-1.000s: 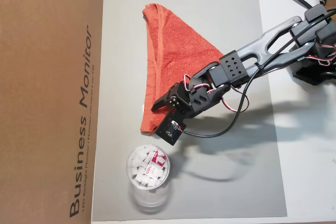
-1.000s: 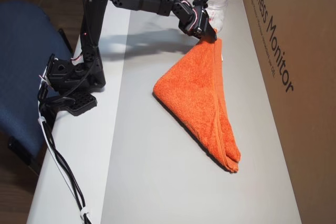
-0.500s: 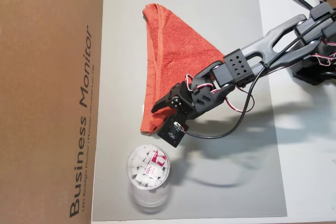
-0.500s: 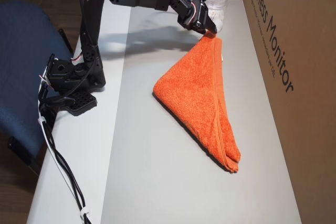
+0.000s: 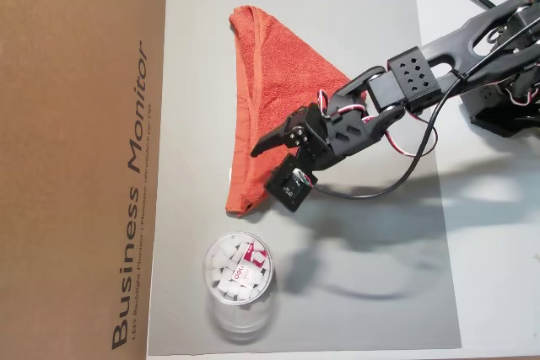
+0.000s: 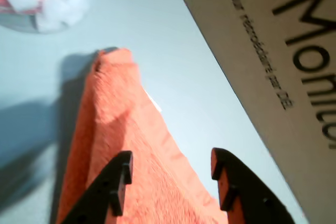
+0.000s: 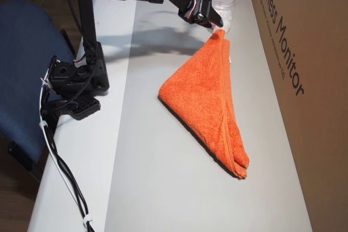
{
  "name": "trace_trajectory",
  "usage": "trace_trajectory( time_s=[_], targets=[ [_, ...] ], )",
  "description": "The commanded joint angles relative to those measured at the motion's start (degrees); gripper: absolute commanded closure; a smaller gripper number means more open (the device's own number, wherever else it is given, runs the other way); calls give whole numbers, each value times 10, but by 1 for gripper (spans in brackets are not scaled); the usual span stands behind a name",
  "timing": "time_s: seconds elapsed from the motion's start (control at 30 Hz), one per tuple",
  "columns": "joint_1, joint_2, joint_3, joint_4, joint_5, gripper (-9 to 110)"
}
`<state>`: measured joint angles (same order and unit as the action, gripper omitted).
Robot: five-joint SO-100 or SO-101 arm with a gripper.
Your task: Fold the blanket.
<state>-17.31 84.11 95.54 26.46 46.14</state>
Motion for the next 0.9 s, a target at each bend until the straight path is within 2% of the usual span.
trace_trajectory(
  time_s=[0.0,0.13,0.6,0.87],
  targets=[
    [7,62,6,-2,40,86],
    [22,105,33,-2,109,86],
    [122,270,164,-2,228,86],
    [183,357,223,-2,248,96]
  ],
)
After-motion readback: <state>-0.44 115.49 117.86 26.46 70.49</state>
